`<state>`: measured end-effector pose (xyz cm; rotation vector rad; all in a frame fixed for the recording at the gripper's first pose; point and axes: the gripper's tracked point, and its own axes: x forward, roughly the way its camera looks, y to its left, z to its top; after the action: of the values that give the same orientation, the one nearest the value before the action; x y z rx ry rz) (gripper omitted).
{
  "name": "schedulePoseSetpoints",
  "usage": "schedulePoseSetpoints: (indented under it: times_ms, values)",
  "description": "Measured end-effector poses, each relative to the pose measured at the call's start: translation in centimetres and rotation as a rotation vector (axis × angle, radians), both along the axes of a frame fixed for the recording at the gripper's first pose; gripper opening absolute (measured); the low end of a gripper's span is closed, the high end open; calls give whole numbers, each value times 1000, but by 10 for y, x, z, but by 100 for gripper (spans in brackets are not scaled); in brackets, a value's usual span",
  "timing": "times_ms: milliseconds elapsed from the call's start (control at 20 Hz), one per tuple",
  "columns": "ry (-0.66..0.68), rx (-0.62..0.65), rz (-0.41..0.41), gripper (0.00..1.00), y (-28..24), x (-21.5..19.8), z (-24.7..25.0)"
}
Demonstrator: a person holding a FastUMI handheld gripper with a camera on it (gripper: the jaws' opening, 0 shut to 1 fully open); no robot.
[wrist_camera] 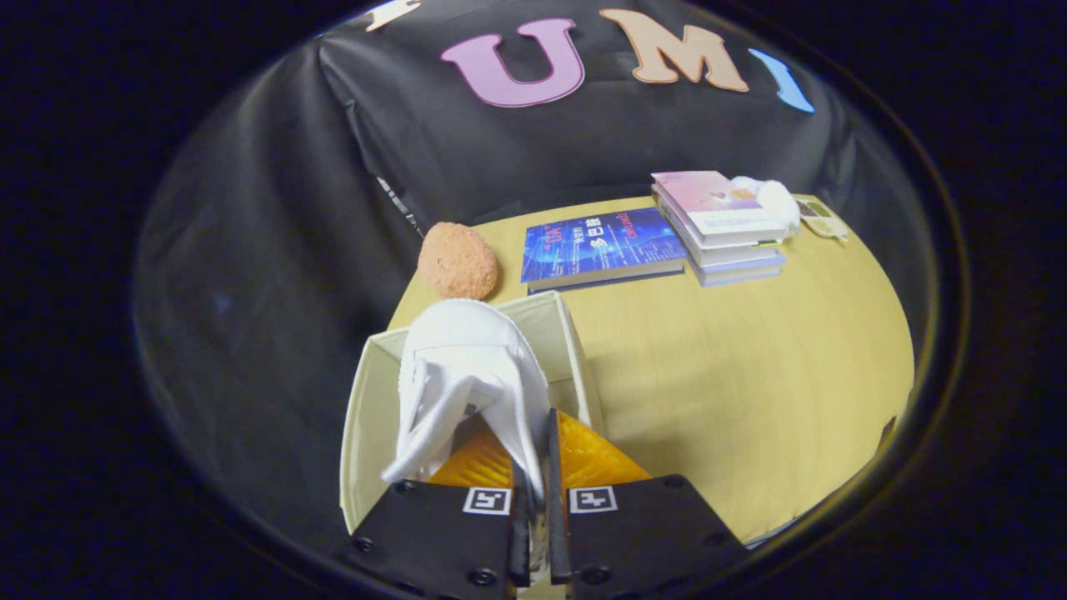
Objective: Open the storage box then place both shoes into the box .Put the left shoe in first, then the right shoe, with the right side of both shoes facing outward in a uniform manner.
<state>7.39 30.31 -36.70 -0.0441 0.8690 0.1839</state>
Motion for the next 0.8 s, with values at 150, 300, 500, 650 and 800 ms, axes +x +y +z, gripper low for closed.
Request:
schedulePoseSetpoints:
  times_ms: [150,300,500,650,800]
  values:
    - [4,-5,16,24,1,-3,0]
    - [4,0,40,41,5,-8,0]
    - [-18,77,60,87,18,-14,27]
    - [-81,74,60,97,3,-5,52]
    - [-139,113,55,97,-17,1,82]
